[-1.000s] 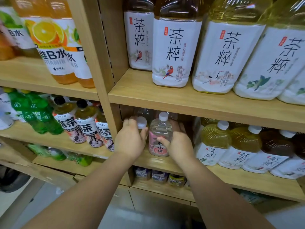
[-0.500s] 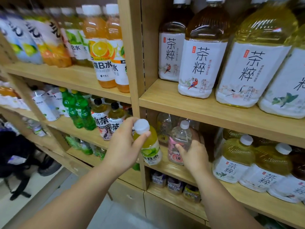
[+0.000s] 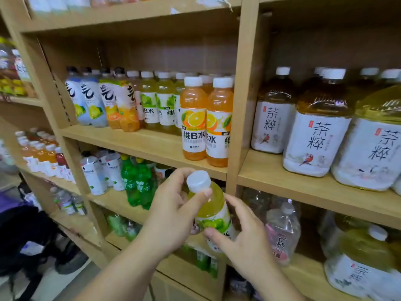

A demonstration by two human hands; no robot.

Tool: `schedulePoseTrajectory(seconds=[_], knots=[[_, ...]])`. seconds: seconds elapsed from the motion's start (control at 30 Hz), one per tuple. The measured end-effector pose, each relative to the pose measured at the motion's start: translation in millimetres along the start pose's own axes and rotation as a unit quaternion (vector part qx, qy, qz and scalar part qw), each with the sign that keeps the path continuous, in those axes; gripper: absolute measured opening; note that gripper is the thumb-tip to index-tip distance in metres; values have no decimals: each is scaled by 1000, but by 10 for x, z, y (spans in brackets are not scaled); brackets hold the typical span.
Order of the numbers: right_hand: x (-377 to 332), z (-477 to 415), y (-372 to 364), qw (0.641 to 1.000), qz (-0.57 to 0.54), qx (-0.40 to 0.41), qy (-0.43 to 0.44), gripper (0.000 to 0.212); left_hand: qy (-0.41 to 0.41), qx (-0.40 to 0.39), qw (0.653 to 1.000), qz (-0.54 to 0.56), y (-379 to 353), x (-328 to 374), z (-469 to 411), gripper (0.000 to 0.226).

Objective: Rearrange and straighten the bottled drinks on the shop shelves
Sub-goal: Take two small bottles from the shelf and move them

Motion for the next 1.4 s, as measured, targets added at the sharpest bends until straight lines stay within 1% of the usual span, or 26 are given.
schedulePoseTrajectory(seconds=[0.07,0.2,0.27,0.33,0.43,0.5,0.6,0.67,0.73,0.87,1.0,1.1,1.17,1.23,1.33,1.4], knots=[[-227,-96,-133,1000,2,8,8,78,-24,-3,1000,15,236,42,-100,20],[-722,-327,-522,999,-15,16,23,73,-33,-6,999,41,785,76,-327,35],[-947,-468,-717,999,-14,30,29,74,-51,3,998,48,1080,118,-445,35],[-1174,-624,-875,998,-16,48,36,67,-76,6,996,49,1356,178,-568,28],[-1540,-885,-1037,996,-38,67,46,62,-91,-28,994,59,1692,249,-757,36],[-1731,-1092,-1120,993,-72,76,55,59,-85,-57,993,57,1852,218,-927,39],[-1893,-1443,-1221,990,-85,94,56,57,-73,-71,993,65,2015,38,-1221,42],[-1942,-1667,-1271,990,-82,103,58,51,-75,-84,992,64,2071,-75,-1423,48],[-1952,-1861,-1311,990,-71,104,60,51,-71,-87,992,63,2102,-164,-1617,54],[-1867,-2209,-1412,994,-43,91,46,49,-51,-76,995,47,2110,-309,-1974,54],[-1694,-2489,-1532,993,-65,94,29,44,-55,-76,995,15,2054,-443,-2218,57],[-1611,-2695,-1590,994,-77,77,24,43,-52,-82,995,13,2014,-559,-2359,66],[-1553,-2814,-1591,995,-70,68,30,42,-50,-77,996,4,2012,-647,-2454,67],[-1459,-2899,-1610,996,-53,62,31,41,-57,-63,996,-12,2023,-725,-2540,67],[-1264,-2994,-1682,998,2,56,26,46,-69,-45,996,-13,2012,-828,-2650,64],[-1176,-3037,-1721,998,34,49,14,49,-81,-36,995,-37,2008,-919,-2702,64]])
Point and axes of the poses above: each hand's wrist, its own z-axis away from the middle knuckle, its own y-axis out of the back of the hand, x = y × z, the point moved 5 cm from there along -z, towards the middle knuckle, and after that the axes turned 5 degrees about z, right-handed, at the moved point
